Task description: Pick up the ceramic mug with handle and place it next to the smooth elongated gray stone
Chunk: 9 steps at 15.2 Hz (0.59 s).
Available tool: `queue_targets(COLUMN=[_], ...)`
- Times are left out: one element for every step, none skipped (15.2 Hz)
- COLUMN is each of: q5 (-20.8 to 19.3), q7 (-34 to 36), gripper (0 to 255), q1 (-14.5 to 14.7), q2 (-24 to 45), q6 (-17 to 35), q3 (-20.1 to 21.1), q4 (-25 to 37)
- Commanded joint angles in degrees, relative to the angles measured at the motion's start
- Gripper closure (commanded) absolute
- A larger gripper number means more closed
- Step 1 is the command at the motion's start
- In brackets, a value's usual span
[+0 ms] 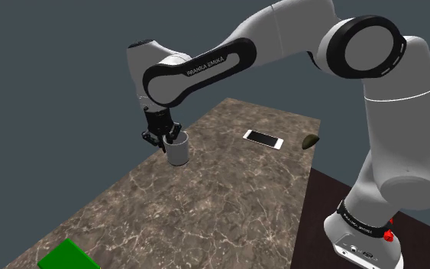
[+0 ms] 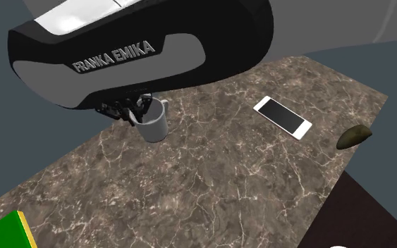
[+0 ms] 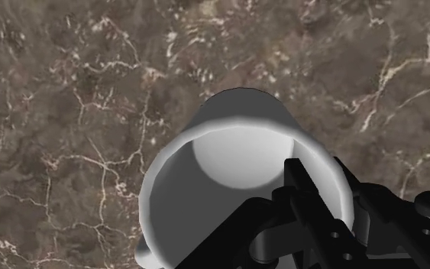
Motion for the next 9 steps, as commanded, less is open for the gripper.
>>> queue_targets(q5=[0.18, 0.27, 0.36, 0.45, 0.53, 0.61, 0.68, 0.74, 0.80], q7=[-0.16, -0.24, -0.32, -0.40, -0.47, -0.55, -0.62, -0.69, -0.76], gripper=[255, 255, 255, 255, 255, 255, 255, 255, 255], q1=[0.05, 0.06, 0.07, 0.08, 0.10, 0.12, 0.14, 0.17, 0.20], q2=[-0.32, -0.51, -0.70, -0.87, -1.03, -1.18, -1.32, -1.44, -1.56], q6=[-1.47, -2.14, -2.81, -3.49, -4.18, -4.87, -5.57, -6.27, -6.98], q3=[0.10, 0.14, 0.18, 0.23, 0.27, 0.30, 0.34, 0.37, 0.41], q4=[1.17, 1.66, 2.16, 2.68, 3.22, 3.78, 4.35, 4.95, 5.56])
